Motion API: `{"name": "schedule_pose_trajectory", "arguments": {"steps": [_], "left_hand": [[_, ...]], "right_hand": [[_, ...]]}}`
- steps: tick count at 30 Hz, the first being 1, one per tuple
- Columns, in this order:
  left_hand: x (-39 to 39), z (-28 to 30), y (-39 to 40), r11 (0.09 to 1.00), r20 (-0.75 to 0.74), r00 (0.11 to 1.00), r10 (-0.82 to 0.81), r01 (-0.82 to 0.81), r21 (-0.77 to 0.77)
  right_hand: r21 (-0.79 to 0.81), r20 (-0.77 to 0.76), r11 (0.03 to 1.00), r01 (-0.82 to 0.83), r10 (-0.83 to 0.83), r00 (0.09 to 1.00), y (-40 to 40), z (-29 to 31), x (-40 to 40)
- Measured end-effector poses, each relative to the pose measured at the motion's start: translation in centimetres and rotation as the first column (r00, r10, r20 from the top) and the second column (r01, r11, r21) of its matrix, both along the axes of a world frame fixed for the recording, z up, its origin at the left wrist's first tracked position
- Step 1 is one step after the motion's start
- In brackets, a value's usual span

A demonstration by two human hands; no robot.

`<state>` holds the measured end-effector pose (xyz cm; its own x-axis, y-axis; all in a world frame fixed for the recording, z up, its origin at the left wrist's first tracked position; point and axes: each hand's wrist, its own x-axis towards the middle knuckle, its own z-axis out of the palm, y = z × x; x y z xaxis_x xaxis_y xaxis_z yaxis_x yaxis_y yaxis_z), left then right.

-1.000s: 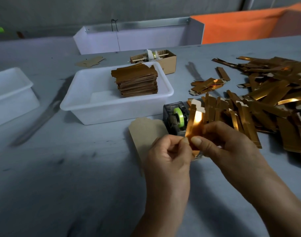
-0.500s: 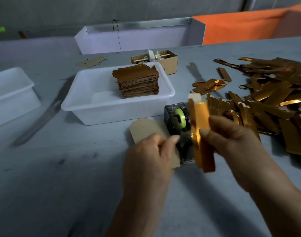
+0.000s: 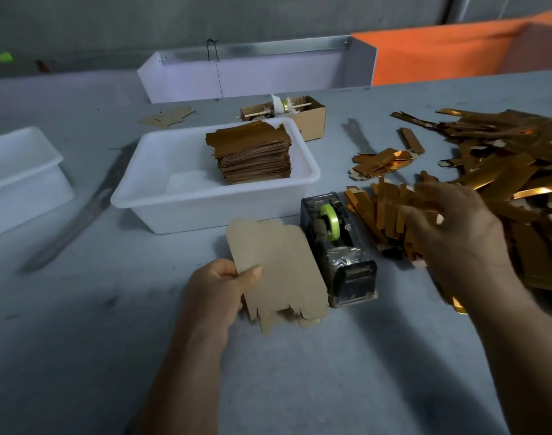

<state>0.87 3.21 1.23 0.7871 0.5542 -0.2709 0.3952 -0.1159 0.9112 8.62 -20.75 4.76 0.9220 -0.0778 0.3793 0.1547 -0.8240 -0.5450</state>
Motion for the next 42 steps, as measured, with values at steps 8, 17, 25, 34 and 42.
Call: {"name": "schedule_pose_trajectory", "arguments": {"steps": [8,17,25,34,42], "left_hand": [[-1.6,3.0,-0.1,0.886,0.254,0.967,0.006,-0.123,0.448],[-3.4,5.6,-3.2,0.902,0.336,0.894,-0.297,0.378,-0.206],[-2.7,4.3,-6.1,0.936,0.292,0.938,-0.185,0.259,-0.238],[-2.6,3.1,-6.4,0.951,0.271,0.945,-0.180,0.238,-0.197],[-3.0,2.7,-7.3,0.966,0.330,0.932,-0.153,0.211,-0.148]], "right_hand": [[0.181,0.007,0.962,-0.205,0.207,0.978,2.6,1.1,-4.2],[0.882,-0.206,0.452,-0.132,0.623,0.755,4.0,2.0,-7.1],[0.853,-0.216,0.505,-0.131,0.570,0.793,4.1,1.1,-8.3],[0.544,-0.164,0.801,-0.251,0.395,0.904,3.9,0.5,-8.7],[0.075,0.168,0.919,-0.386,0.370,0.914,6.0,0.3,-10.7]]}}
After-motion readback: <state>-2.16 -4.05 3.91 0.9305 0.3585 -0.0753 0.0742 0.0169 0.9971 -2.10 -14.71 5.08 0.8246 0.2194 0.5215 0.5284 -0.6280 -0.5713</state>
